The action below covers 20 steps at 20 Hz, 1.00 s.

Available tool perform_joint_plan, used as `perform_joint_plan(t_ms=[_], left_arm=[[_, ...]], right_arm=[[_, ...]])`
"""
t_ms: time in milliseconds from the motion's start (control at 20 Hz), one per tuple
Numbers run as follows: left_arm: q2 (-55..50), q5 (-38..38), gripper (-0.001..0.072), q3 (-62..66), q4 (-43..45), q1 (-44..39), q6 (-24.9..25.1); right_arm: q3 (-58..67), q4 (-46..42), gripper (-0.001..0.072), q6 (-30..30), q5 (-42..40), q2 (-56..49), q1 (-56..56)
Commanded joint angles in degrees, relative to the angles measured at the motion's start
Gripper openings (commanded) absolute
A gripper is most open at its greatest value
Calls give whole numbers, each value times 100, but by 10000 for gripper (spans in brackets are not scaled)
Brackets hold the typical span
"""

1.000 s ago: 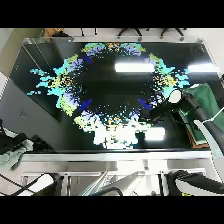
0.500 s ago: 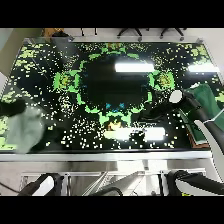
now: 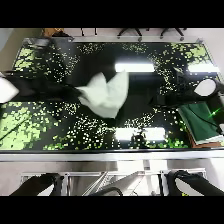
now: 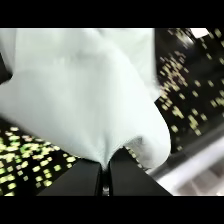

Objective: Fold the shirts.

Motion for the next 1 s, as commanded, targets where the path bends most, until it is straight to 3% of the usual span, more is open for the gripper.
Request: perform_joint_plan(t_ms=[0,150,200,250,450,700,800,950], left_arm=[[-901,308,12,42,-48,-1019,-55],[-1641,271,24,52,-52,-1121,-57],[-1718,166,302,52,-52,-1010,-57],[-1720,4,701,52,-92,-811,-63],[-1272,-610,687,-50,-44,264,-15],[-455,422,687,-2153,-199,1556,225],[-461,1078,687,-2999,-817,1987,710],[-949,1493,687,-3539,-2262,2498,1856]], right_arm=[[59,-26,506,2,151,140,-94],[59,-42,507,0,184,61,-96],[59,-66,507,0,184,61,-96],[59,-116,507,2,184,61,-96],[59,-647,506,0,157,-85,-179],[59,-179,506,-376,72,-1012,-752],[59,590,505,-835,20,-1541,-986],[59,1257,505,-1305,-142,-2264,-1005]])
